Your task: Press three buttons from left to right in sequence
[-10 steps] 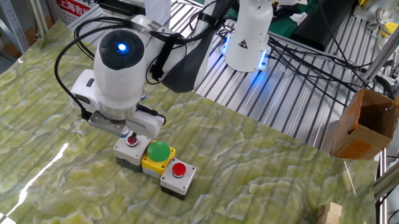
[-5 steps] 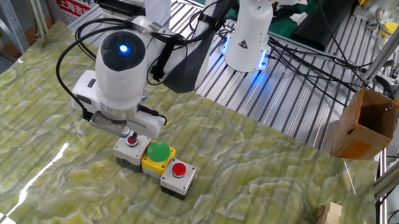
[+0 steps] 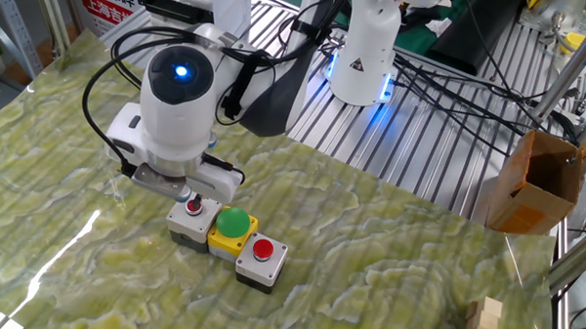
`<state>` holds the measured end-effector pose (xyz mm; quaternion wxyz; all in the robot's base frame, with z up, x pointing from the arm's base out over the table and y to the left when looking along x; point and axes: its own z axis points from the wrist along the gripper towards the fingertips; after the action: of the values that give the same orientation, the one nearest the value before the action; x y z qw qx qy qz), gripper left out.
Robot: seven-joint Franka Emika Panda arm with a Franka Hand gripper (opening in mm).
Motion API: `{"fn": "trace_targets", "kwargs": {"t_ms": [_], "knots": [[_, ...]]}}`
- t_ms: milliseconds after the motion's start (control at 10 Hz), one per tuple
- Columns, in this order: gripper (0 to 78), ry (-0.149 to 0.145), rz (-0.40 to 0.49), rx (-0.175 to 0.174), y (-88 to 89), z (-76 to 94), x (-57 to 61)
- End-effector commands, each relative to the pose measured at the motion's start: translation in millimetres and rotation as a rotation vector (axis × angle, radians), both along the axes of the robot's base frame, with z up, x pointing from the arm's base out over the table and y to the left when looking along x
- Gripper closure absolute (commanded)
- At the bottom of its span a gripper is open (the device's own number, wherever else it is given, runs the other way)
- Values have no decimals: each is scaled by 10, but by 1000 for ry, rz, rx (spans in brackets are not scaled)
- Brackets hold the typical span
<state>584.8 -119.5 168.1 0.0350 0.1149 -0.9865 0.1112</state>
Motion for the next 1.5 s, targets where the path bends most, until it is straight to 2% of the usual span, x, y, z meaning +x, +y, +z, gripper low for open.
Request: {"fn": "trace_targets", "kwargs": {"t_ms": [100,400,600,700,800,1100,1200,1500], "knots": [[1,1,-1,-3,-3,17,9],[1,-10,-20,4,-3,17,9],[1,-27,-94,-11,-3,17,9],[1,-16,-146,-16,-3,17,9],[1,-4,-161,-18,-3,17,9],[1,-1,-152,-18,-21,22,11],[1,3,-135,-13,-130,64,30],[1,9,-126,-12,-225,47,35]]}}
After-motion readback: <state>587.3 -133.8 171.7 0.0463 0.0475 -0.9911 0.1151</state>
